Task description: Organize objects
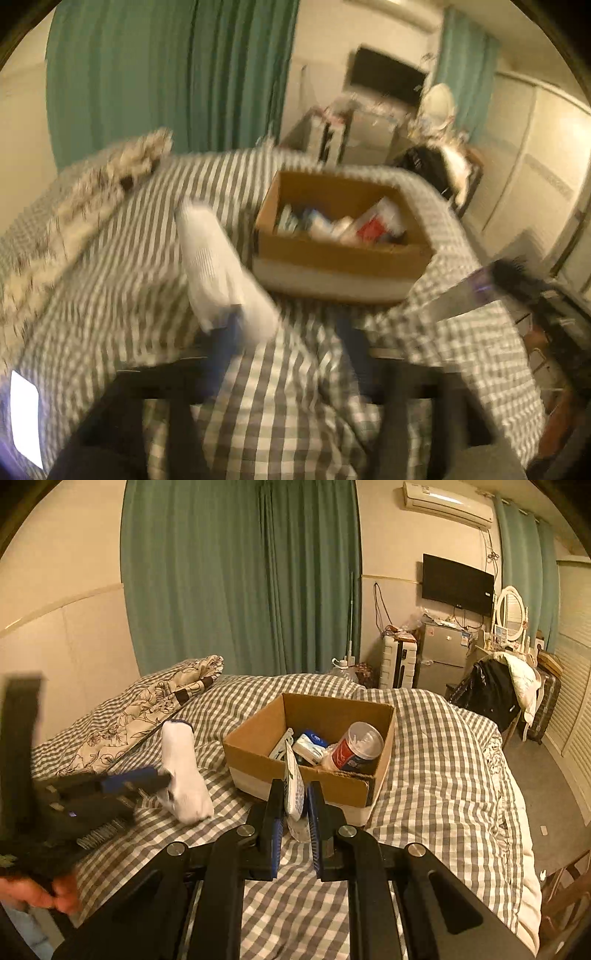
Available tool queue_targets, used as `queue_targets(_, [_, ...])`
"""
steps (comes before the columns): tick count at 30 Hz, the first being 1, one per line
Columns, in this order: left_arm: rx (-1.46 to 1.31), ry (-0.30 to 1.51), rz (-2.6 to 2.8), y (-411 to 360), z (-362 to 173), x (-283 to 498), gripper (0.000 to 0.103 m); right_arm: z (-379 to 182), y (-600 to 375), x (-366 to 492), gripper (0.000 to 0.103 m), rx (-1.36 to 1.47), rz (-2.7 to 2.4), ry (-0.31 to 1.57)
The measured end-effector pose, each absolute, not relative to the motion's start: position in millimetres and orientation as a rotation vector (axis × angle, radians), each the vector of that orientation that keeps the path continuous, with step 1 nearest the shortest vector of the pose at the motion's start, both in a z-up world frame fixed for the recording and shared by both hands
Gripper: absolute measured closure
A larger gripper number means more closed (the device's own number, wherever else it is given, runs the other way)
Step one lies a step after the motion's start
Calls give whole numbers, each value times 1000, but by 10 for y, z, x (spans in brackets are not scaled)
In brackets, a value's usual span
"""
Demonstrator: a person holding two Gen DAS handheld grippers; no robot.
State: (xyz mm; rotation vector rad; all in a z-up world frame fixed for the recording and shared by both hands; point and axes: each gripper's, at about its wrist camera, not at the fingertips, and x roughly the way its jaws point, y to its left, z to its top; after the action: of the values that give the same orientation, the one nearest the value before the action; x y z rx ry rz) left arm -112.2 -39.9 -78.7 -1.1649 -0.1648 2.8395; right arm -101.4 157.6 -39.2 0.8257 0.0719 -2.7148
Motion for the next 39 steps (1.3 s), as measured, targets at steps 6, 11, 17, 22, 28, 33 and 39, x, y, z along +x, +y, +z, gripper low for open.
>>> queue_targets(6, [-1311,-157,2915,-562,-1156,-1334,31,-527,1682,-1053,91,873,-2703,47])
queue_targets(11, [-1379,-186,2923,-736,-1269,-1630,31,-686,1701,-1180,91,923,-2687,20])
queue_targets(17, [-1422,-241,2865,-765,-1380,-1951,31,-874,1650,-1330,91,980,-2657,19])
queue_targets(22, [-1382,-209,2854,-680,-1374,-2045,34,-996,1634,-1436,91,1026,-2646,21])
queue_targets(28, [-1356,-171,2865,-644,-1318,-1981,52,-957,1624,-1410,91,1019,-2651,34])
queue_targets(33, [-1285,-128,2874,-571,-1105,-1804,54,-787,1656,-1365,91,978,-2649,-3])
queue_targets(39, [-1084,-112,2889,-466,-525,-1665,54,-359,1666,-1351,91,854,-2690,33])
